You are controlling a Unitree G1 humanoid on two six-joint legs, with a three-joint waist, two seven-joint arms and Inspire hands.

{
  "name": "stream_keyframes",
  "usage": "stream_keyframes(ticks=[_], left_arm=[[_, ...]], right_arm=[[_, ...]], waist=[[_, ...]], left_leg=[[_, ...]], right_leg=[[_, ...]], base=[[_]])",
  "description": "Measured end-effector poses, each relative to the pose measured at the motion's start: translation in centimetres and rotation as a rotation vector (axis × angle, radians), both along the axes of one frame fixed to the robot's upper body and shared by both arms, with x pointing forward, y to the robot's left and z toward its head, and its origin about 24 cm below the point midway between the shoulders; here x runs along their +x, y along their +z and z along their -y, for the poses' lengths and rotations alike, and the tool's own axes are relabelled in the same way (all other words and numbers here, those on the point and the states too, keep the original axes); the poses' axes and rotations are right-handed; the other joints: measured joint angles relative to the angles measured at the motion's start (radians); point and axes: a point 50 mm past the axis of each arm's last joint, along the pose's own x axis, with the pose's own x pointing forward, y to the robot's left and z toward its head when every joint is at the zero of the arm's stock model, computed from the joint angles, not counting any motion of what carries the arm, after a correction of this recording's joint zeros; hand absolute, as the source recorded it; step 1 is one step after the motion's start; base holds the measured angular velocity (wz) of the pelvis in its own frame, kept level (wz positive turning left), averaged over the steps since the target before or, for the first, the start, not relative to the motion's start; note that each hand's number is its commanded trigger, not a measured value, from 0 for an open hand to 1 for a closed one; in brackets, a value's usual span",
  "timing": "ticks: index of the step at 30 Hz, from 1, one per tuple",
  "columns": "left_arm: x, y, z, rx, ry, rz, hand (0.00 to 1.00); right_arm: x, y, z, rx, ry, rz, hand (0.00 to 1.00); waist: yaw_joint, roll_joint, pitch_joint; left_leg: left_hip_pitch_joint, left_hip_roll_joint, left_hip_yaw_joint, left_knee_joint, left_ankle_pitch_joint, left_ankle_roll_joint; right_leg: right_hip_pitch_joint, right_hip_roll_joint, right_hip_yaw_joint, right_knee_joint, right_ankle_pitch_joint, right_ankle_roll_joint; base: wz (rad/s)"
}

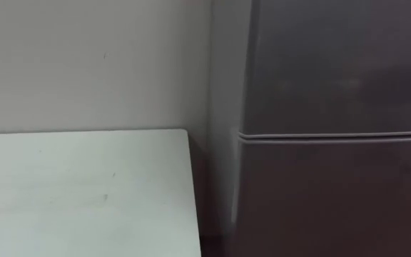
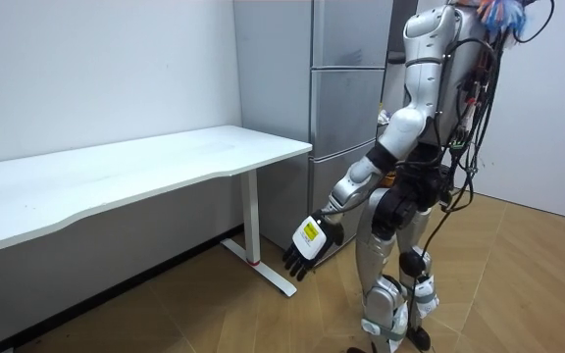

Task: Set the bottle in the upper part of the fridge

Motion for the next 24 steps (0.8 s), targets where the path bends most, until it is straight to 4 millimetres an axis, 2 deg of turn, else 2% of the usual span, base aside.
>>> stream_keyframes(ticks=[3,7,11,19,24], left_arm=[[-0.4,0.0,-0.1,0.003,0.010,-0.006,0.00],[-0.6,0.0,-0.2,0.011,0.014,-0.009,0.00],[-0.9,0.0,-0.2,0.019,0.017,-0.015,0.00],[-1.5,0.0,-0.4,0.030,0.078,0.003,0.00],[-2.2,-0.1,-0.2,0.026,0.142,0.028,0.00]], right_arm=[[-1.6,-0.9,1.3,0.068,-0.089,0.004,0.00],[-3.4,-2.6,2.3,0.137,-0.166,-0.021,0.00],[-4.6,-4.8,2.6,0.218,-0.230,-0.054,0.00],[-8.3,-10.3,2.8,0.362,-0.366,-0.201,0.00],[-9.4,-13.1,2.2,0.443,-0.417,-0.257,0.00]], waist=[[-0.004,0.000,0.0035],[-0.015,0.010,0.0050],[-0.026,0.011,0.0067],[-0.022,0.014,0.0059],[-0.022,0.019,0.0069]], left_leg=[[0.002,0.000,0.000,0.000,0.000,0.000],[0.002,0.000,0.001,-0.001,0.000,0.000],[0.001,0.001,0.001,0.000,0.000,0.000],[0.002,0.001,0.004,-0.002,-0.001,-0.002],[0.013,0.001,0.016,-0.010,-0.001,-0.002]], right_leg=[[0.001,0.000,0.001,0.000,0.000,0.000],[-0.001,0.001,0.002,0.000,-0.001,0.000],[-0.007,0.000,0.001,0.005,-0.009,-0.001],[-0.004,0.000,0.001,0.005,-0.010,-0.001],[0.000,0.000,0.011,0.006,-0.010,-0.001]], base=[[0.00],[0.00],[0.00],[0.00],[-0.04]])
